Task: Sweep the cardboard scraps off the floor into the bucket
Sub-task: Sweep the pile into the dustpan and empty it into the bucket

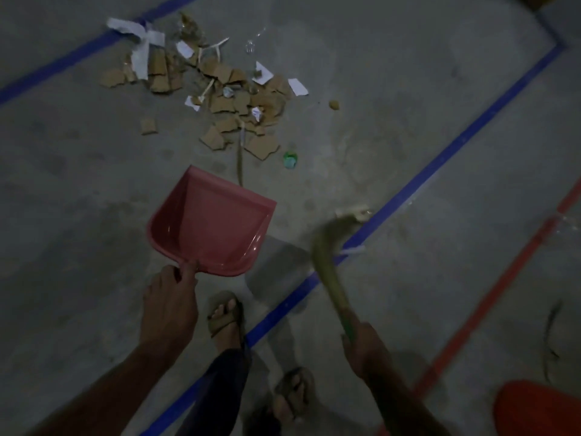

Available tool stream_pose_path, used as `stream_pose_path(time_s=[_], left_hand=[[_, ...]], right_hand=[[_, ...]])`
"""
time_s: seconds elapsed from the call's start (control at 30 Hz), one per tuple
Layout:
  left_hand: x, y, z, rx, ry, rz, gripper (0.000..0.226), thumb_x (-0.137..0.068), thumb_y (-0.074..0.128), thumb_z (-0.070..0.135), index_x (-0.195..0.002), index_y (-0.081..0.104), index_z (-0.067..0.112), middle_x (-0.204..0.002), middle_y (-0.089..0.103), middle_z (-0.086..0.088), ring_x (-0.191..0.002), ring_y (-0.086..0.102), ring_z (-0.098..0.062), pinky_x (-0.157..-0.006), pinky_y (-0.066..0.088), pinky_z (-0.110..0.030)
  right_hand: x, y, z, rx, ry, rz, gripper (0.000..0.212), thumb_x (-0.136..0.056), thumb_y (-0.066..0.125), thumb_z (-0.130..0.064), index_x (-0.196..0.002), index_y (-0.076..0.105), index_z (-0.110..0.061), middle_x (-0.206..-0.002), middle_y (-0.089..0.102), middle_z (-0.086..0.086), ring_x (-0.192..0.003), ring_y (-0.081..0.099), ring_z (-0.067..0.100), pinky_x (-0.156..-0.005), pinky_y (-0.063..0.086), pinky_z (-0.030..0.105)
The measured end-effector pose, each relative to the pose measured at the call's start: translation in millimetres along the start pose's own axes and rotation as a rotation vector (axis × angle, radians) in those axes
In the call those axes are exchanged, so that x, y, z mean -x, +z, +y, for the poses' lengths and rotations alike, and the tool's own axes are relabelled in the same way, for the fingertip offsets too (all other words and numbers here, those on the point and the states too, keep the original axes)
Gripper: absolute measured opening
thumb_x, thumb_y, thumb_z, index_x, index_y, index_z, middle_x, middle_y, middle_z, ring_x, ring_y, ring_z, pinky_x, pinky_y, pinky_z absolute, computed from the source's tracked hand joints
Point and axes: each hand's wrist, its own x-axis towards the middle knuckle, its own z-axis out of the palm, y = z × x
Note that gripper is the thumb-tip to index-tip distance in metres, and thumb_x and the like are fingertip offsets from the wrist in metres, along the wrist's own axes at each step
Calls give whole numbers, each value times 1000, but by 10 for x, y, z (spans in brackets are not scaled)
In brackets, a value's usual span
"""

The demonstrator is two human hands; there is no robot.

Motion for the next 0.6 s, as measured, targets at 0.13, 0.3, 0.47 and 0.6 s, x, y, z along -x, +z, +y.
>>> stream_pose_path(time_s=[0.13,0.3,0.47,0.6], left_hand=[[-77,30,-83,-47,12,-63,34,-97,53,9,-130,54,15,-89,47,-14,-80,49,-37,-70,40,-51],[-76,-100,-187,-60,-17,-49,37,-94,59,6,-130,53,14,-90,48,-19,-81,50,-41,-71,41,-54],[18,-72,-242,-80,-15,-71,40,-95,58,7,-133,51,14,-89,46,-17,-81,49,-39,-70,42,-53],[46,14,-192,-62,-8,-78,40,-94,59,7,-132,51,14,-88,46,-14,-82,48,-37,-69,41,-52]], right_hand=[[-96,63,-600,-92,-150,0,51,-98,52,-33,-148,40,-29,-120,57,4,-102,59,18,-88,53,38],[546,67,-426,-235,-87,212,54,-98,56,-31,-148,38,-38,-116,56,-2,-94,57,12,-76,47,25],[982,269,209,-320,171,191,93,-87,65,-17,-135,12,-75,-106,60,8,-87,66,28,-77,56,39],[784,344,163,-179,171,15,67,-88,63,-16,-142,32,-43,-128,61,19,-111,62,33,-93,48,38]])
